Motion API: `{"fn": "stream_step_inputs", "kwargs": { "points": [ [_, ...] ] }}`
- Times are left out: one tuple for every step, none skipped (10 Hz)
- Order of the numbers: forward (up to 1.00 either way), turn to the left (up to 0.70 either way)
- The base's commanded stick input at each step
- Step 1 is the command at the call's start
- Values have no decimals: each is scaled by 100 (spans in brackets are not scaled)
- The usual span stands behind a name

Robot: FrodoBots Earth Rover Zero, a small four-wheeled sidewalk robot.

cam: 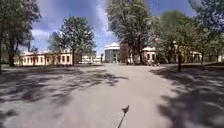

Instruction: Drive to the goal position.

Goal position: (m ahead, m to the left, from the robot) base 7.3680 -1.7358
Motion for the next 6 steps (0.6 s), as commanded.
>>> {"fn": "stream_step_inputs", "kwargs": {
  "points": [
    [70, 6],
    [70, 6],
    [70, 6],
    [70, 6],
    [70, 6],
    [70, 6]
  ]
}}
